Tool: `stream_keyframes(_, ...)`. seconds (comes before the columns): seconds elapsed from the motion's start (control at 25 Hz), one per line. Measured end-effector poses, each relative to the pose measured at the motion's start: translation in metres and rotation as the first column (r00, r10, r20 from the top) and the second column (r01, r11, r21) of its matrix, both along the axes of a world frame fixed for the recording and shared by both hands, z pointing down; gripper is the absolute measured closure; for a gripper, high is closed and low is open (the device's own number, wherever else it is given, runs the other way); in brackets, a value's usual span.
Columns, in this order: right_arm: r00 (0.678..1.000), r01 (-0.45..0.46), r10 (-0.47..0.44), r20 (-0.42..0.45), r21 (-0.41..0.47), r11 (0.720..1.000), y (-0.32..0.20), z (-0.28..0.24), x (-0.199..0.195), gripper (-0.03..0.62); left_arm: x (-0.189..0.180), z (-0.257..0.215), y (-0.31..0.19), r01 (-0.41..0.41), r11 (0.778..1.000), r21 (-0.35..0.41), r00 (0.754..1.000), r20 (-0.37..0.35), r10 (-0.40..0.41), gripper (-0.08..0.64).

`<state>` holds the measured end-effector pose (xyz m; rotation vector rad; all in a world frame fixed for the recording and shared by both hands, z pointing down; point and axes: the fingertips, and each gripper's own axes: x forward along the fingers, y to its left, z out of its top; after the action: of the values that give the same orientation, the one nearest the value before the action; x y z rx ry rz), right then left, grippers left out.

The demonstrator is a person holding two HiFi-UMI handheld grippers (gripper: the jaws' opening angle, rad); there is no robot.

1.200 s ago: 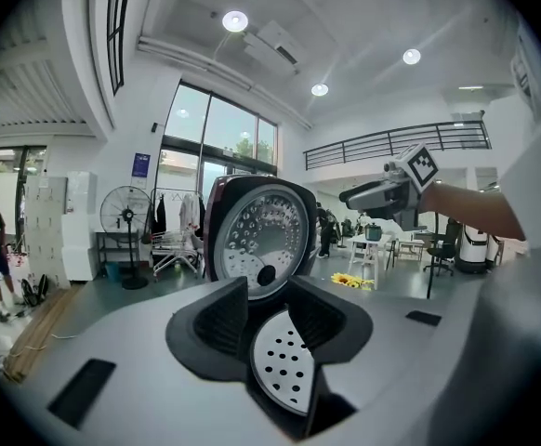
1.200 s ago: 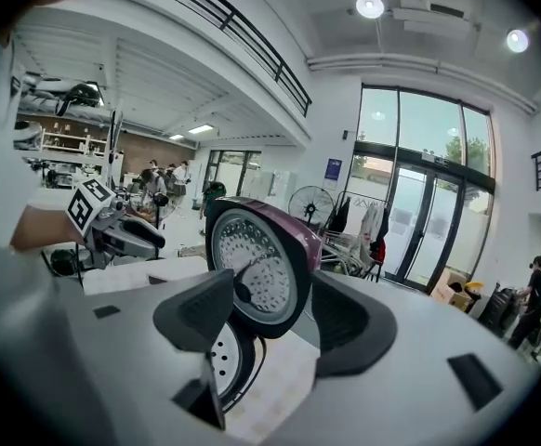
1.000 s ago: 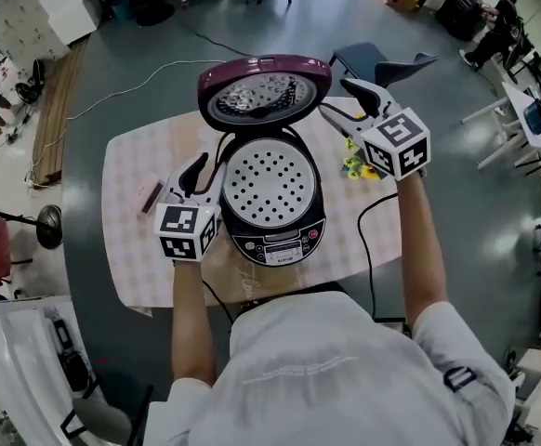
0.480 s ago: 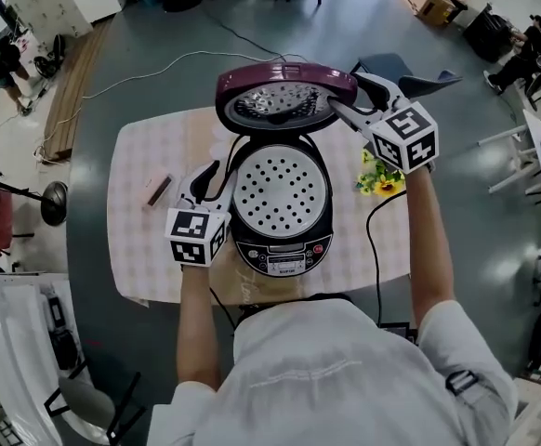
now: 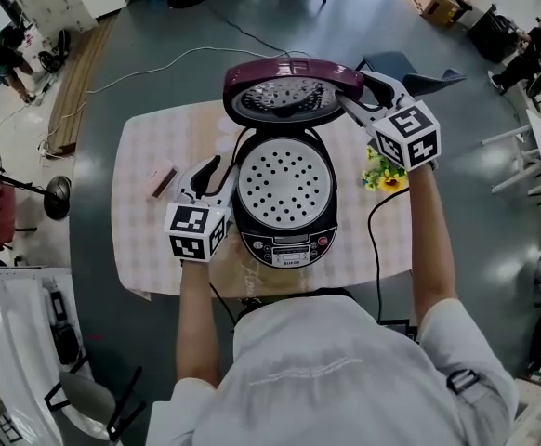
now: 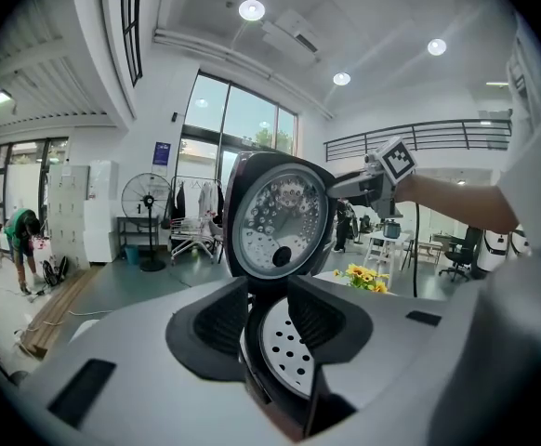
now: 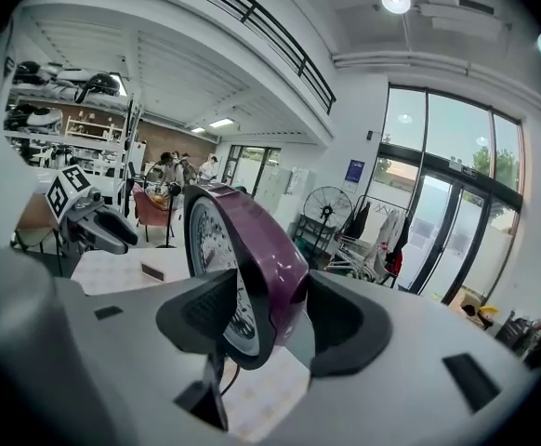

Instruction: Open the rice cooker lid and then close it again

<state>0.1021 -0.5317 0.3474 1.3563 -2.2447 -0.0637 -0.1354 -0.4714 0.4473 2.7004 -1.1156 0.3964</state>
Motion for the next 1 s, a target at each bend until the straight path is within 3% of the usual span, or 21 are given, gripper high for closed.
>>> stream_keyframes(0.44,0.999,-0.033,0.033,0.012,0.000,0.999,0.033,0.005,-0.007,0.356,-0.016,-0.001,0.015,-0.045,0.999,-0.005,0.999,-0.005,0.045,0.413)
stream_keyframes(1.0,0.996,-0.054,0.054,-0.076,0.011,0.999,0.086,0.027,-0.022,0.324,-0.027,0.006,0.044,-0.130,0.991,-0.012,0.992,-0.002,0.130,0.413)
